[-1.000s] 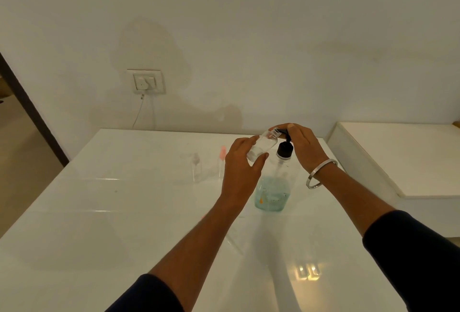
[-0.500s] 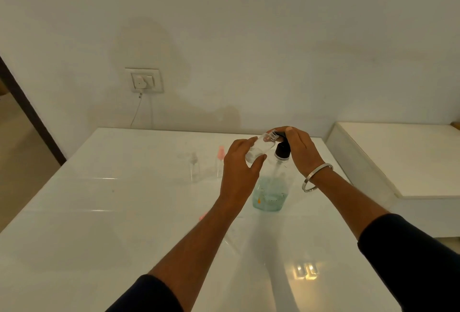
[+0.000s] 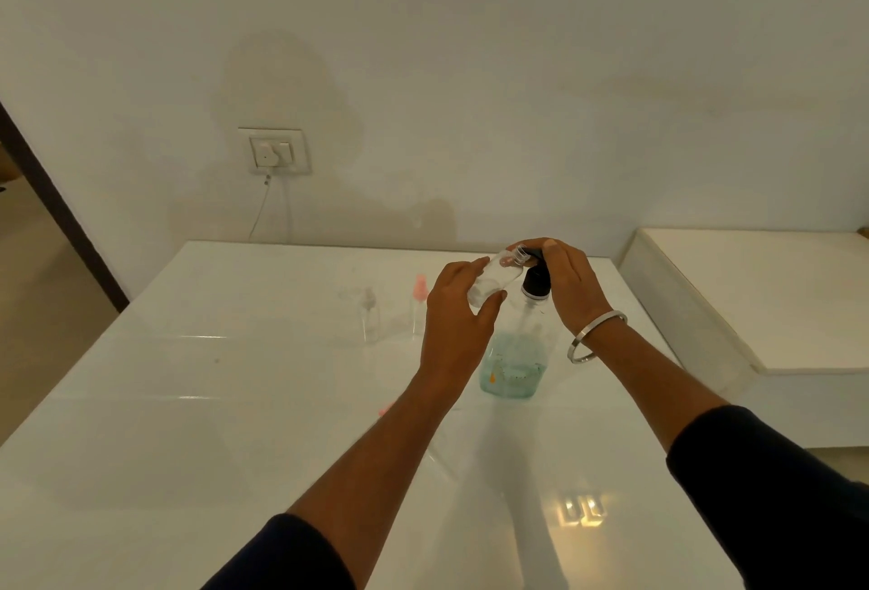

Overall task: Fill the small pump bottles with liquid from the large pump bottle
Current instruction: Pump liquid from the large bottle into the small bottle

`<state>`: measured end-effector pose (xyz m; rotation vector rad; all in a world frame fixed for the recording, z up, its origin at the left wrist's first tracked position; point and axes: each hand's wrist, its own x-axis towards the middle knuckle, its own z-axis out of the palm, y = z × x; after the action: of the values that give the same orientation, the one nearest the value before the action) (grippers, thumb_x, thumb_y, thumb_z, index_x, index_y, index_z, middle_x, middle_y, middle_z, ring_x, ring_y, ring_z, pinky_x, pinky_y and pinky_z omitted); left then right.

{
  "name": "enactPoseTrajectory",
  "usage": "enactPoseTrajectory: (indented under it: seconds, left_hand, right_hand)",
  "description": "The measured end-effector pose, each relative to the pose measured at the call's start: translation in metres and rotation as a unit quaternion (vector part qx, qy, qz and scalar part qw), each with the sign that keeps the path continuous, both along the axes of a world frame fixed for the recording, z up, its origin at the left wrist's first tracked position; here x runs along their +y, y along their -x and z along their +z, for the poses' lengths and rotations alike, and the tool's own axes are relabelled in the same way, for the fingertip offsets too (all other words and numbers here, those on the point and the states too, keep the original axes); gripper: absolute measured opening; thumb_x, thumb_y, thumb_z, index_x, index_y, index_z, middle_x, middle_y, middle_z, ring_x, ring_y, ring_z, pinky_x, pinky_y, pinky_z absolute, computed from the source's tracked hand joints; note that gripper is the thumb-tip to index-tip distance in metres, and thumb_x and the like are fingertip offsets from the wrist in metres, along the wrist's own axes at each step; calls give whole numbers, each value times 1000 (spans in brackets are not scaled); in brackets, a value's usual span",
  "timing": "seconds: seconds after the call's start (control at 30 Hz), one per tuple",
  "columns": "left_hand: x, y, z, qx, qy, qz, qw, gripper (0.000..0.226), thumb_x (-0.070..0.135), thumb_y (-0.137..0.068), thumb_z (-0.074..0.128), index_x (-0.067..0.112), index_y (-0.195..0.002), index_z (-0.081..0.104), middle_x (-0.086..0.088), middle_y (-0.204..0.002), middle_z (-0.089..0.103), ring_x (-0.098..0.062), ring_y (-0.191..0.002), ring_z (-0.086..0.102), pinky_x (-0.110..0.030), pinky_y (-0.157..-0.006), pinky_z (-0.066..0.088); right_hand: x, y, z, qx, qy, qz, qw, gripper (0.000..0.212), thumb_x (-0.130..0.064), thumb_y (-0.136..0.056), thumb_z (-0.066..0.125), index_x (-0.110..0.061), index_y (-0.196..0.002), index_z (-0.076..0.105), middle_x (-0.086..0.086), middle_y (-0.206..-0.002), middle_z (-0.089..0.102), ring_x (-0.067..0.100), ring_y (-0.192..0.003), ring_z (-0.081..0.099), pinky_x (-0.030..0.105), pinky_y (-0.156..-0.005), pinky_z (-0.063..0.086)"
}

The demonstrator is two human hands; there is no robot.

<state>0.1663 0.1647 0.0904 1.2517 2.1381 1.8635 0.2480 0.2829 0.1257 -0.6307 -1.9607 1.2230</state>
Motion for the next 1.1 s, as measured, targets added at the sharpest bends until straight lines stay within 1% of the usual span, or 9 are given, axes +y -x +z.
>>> enactPoseTrajectory:
  seconds: [0.07,0.13,0.23,0.33,0.4,0.53,0.67,0.9,1.1]
  left_hand:
    - [0,-1,1,-5,-2,-2,1000,42,23,-85,68,15,-125,55,0,-123,57,-5,-109,49,-11,-92,38]
    - [-1,0,2,1,-2,0,1000,43,23,-85,68,15,-125,56,0,-123,57,-1,-106,47,-5,-90,37]
    - [-2,0,2,6,-9,-1,1000,42,23,-84,69,15,-124,57,1,-120,58,3,-102,46,1,-85,35]
    - [-2,0,4,3,-8,-9,1000,43,25,-85,68,17,-125,56,2,-121,57,-1,-106,49,-5,-89,39]
    - [-3,0,4,-1,-6,-9,1000,44,26,-85,68,17,-126,55,2,-122,56,-3,-107,49,-13,-91,41]
    - [-3,1,4,0,-3,-3,1000,44,25,-85,68,17,-126,55,1,-123,56,-5,-107,50,-15,-92,41]
    - [-3,1,3,7,5,1,1000,43,24,-85,68,16,-126,56,2,-120,57,1,-102,46,-1,-85,35]
    - [-2,-1,0,-4,7,1,1000,45,26,-85,67,17,-127,55,0,-124,56,-6,-109,49,-17,-94,42]
    - [-3,-2,5,3,-4,1,1000,44,24,-85,68,17,-126,55,3,-121,57,3,-102,45,2,-84,35]
  right_hand:
    - [1,0,-2,-4,-1,1,1000,37,-21,-94,31,-5,-102,64,8,-99,66,-1,-85,62,6,-80,45]
    - [0,-1,-2,-8,-5,3,1000,37,-20,-96,31,-3,-103,63,10,-102,66,0,-87,62,7,-82,46]
    - [-2,-3,2,-7,-14,12,1000,45,-28,-90,29,-4,-104,64,9,-103,67,14,-96,62,17,-89,47]
    - [-1,-3,9,-10,-18,13,1000,31,-16,-98,31,-11,-99,62,3,-101,64,4,-89,61,8,-83,46]
    - [0,-2,12,-11,-13,9,1000,33,-9,-99,28,-11,-99,62,2,-98,63,-2,-81,61,4,-77,46]
    - [2,1,10,-15,-7,-1,1000,35,-8,-98,27,-13,-95,62,-2,-92,63,-6,-78,61,4,-76,46]
    - [1,-1,4,-10,-8,-7,1000,36,-9,-99,28,-9,-99,64,0,-91,65,-9,-79,60,4,-76,45]
    - [0,0,-2,3,-5,-7,1000,36,-10,-100,28,-3,-105,63,8,-101,65,14,-92,60,5,-80,45]
    - [3,-3,12,-11,-25,15,1000,33,-9,-100,27,-10,-102,60,6,-103,61,17,-93,58,10,-82,45]
